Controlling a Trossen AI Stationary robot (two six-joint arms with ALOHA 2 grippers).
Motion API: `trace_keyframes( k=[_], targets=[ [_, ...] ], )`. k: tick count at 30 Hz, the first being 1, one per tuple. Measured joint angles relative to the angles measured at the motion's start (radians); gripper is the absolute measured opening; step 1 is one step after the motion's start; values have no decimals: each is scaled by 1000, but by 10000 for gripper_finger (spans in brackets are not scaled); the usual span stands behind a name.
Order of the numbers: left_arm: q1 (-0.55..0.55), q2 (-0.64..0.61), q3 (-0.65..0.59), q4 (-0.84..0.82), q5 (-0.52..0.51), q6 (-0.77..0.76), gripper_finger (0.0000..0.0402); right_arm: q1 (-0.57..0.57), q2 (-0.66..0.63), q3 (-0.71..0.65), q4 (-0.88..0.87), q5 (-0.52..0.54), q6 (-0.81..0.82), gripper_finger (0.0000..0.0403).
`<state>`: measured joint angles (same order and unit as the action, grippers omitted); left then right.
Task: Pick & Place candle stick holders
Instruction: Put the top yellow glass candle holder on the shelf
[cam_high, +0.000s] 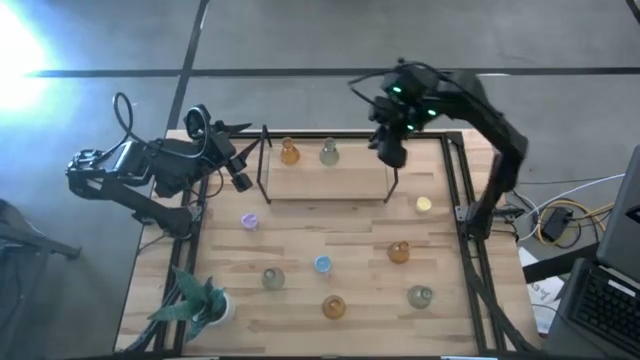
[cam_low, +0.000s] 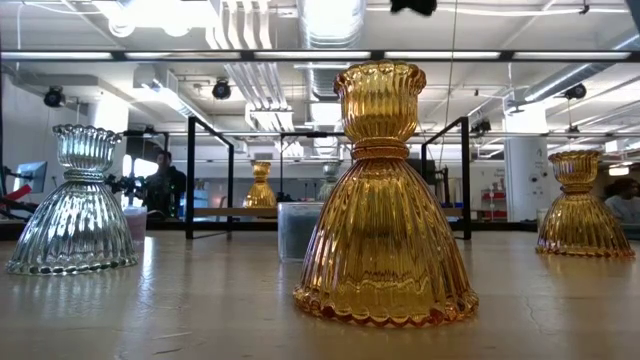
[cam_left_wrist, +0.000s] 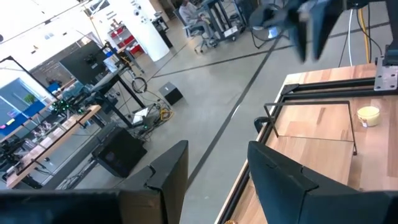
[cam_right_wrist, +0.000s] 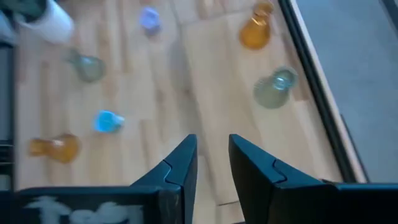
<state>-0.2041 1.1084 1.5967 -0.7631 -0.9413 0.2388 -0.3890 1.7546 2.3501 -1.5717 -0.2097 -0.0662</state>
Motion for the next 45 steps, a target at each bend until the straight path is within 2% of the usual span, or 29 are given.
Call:
trace_keyframes(
  k=[7,13,18,21,27,31,35,45],
  targets=[
    [0,0,0,0,0,-1,172,128,-134,-40,2,14,216,67],
    [0,0,0,-1,24,-35,172,256,-249,-265,0,144,351,61],
    [44,-41,-16,-6,286,-110,172,340,-353,-499,0,178,480,65],
    [95,-81,-54,-7,404,-173,172,370,-410,-630,3,187,566,67],
    [198,-145,-178,-15,483,-270,172,415,-507,-856,87,184,708,69],
    [254,-173,-244,-13,547,-344,172,446,-549,-984,168,146,768,65],
    [269,-187,-303,-15,565,-364,172,469,-568,-1096,238,126,793,61],
    [271,-189,-381,-15,517,-352,172,490,-576,-1320,424,99,838,65]
  ],
)
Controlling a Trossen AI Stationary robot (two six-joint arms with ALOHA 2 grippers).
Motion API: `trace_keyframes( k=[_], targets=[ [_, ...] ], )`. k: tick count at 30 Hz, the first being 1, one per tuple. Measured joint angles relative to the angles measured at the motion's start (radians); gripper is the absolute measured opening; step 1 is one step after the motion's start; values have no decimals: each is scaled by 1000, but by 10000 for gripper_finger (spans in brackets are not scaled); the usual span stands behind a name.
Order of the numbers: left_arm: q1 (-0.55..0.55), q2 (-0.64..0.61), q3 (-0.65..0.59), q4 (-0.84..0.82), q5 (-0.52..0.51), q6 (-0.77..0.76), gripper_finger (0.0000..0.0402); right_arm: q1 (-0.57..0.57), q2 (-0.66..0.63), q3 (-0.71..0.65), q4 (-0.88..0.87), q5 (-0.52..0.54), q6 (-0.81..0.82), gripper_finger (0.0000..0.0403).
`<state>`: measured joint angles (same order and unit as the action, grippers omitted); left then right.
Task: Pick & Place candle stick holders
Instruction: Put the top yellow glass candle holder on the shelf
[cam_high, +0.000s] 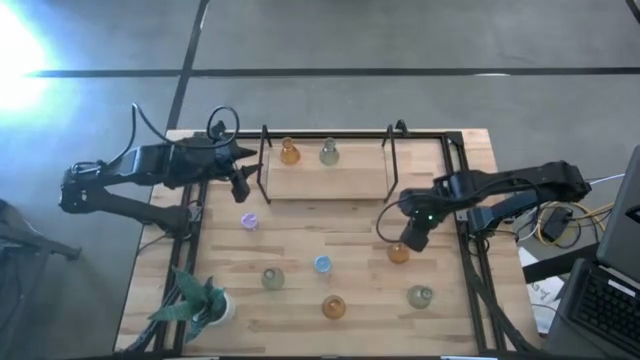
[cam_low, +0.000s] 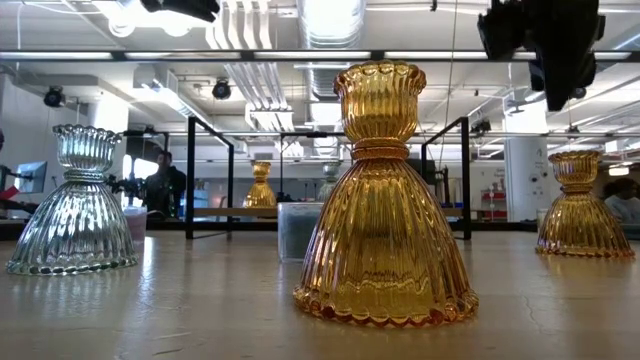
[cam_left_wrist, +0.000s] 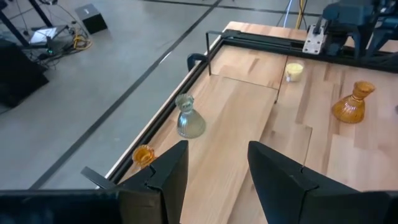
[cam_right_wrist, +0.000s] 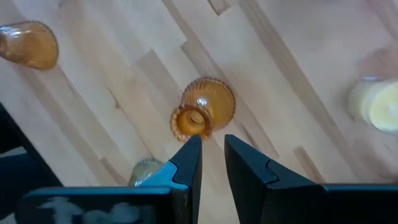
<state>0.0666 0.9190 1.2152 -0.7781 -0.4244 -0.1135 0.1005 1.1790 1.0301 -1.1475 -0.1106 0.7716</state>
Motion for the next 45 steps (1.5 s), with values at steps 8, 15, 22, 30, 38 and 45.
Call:
trace_keyframes(
  k=[8,15,22,30,38,45],
  targets=[
    [0,-3,1,16,0,0,172,3,0,-126,144,-51,43,60],
    [0,-3,2,22,-14,7,172,36,0,-169,186,-63,90,59],
    [0,-3,2,25,-35,14,172,51,0,-206,227,-82,112,58],
    [1,-3,2,24,-45,13,172,50,0,-252,291,-74,112,56],
    [1,-3,2,23,-45,13,172,50,-2,-280,309,-74,110,55],
    [1,-3,2,23,-45,13,172,50,0,-289,318,-46,101,18]
  ],
)
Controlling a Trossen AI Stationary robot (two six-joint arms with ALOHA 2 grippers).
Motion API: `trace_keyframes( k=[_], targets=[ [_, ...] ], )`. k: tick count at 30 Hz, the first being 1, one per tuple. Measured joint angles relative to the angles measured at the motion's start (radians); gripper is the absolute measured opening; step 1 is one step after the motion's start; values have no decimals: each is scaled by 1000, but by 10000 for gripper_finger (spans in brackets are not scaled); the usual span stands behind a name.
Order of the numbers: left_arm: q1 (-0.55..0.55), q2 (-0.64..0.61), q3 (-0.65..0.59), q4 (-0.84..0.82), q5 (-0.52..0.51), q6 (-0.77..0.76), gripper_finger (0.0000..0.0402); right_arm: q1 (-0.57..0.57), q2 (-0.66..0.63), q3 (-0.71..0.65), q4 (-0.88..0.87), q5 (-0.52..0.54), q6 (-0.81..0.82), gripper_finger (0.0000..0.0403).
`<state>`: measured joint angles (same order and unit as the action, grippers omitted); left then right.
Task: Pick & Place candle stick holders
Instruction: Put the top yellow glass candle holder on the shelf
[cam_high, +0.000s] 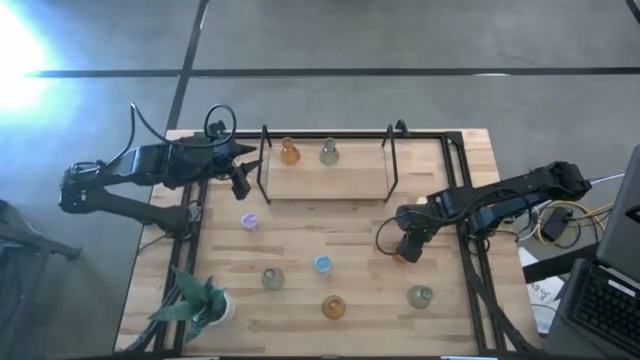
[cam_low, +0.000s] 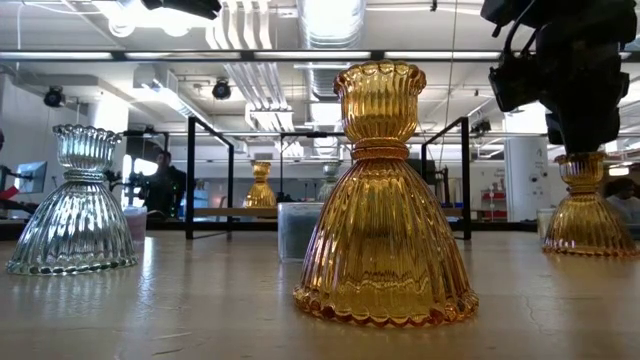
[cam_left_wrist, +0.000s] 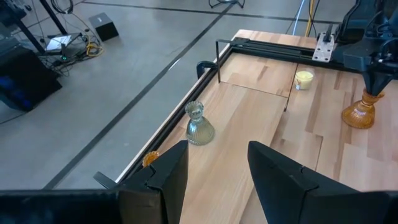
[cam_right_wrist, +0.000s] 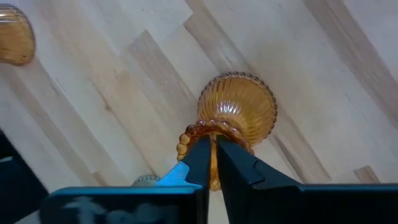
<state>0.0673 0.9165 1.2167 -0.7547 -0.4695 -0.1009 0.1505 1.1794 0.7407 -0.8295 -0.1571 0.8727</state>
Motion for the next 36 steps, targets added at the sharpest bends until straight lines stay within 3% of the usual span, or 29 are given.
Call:
trace_keyframes(
  k=[15,23,26,31,36],
  targets=[
    [0,0,0,0,0,0,172,0,1,3,3,4,32,8],
    [0,0,0,0,0,17,172,0,1,96,-11,-24,55,9],
    [0,0,0,-1,0,18,172,0,1,153,-67,-18,31,9],
    [0,0,0,-1,0,25,172,-2,1,216,-265,85,30,9],
    [0,0,0,-1,-3,26,172,-4,1,195,-303,72,18,35]
  ],
)
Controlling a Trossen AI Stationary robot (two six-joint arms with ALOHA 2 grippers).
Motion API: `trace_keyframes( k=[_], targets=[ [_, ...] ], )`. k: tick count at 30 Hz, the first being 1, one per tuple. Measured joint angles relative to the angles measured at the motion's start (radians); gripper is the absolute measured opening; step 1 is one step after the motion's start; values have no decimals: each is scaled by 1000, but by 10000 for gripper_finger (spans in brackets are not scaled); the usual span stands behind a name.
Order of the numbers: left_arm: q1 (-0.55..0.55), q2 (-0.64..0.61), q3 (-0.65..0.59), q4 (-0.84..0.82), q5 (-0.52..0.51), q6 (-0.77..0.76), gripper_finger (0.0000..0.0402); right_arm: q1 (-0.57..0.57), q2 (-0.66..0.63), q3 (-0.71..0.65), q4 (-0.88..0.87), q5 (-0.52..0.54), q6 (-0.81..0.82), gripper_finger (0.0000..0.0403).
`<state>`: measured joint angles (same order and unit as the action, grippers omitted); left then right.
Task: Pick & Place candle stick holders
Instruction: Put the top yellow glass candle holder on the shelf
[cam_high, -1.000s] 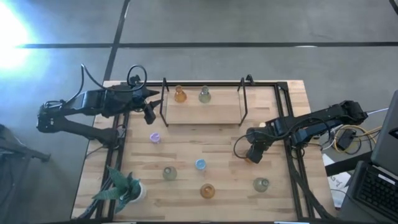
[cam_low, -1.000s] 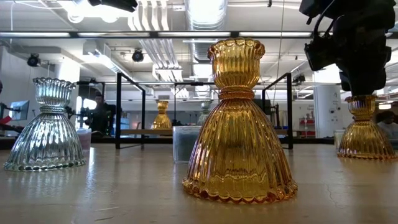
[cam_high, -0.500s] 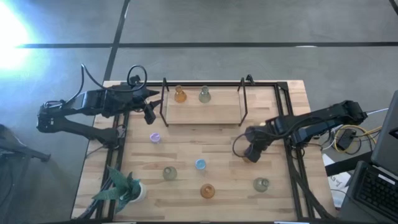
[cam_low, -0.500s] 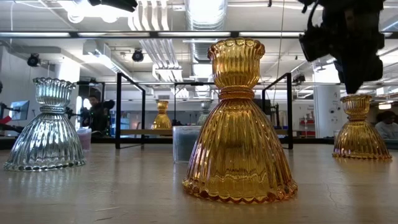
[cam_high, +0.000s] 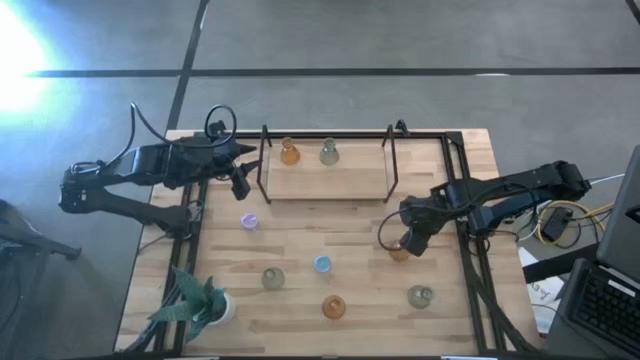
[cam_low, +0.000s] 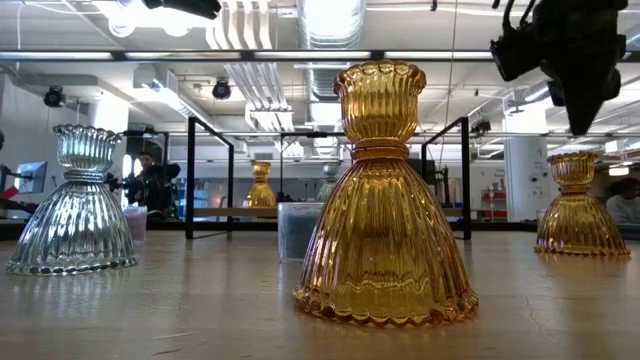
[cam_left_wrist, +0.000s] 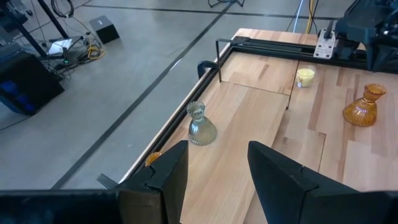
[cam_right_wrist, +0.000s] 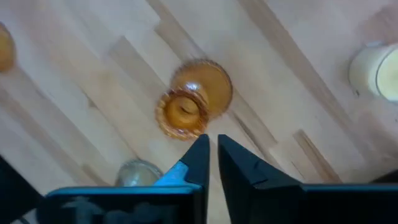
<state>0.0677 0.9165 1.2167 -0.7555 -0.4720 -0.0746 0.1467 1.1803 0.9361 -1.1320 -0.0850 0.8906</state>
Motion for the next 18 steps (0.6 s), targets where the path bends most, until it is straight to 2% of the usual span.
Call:
trace_keyframes(
  k=[9,13,18],
  targets=[
    [0,0,0,0,-1,0,172,0,26,-60,99,-2,-19,110],
    [0,0,0,0,-1,0,172,0,29,-93,143,-2,-19,120],
    [0,0,0,0,-1,0,172,0,33,-128,192,-15,-19,115]
  ],
)
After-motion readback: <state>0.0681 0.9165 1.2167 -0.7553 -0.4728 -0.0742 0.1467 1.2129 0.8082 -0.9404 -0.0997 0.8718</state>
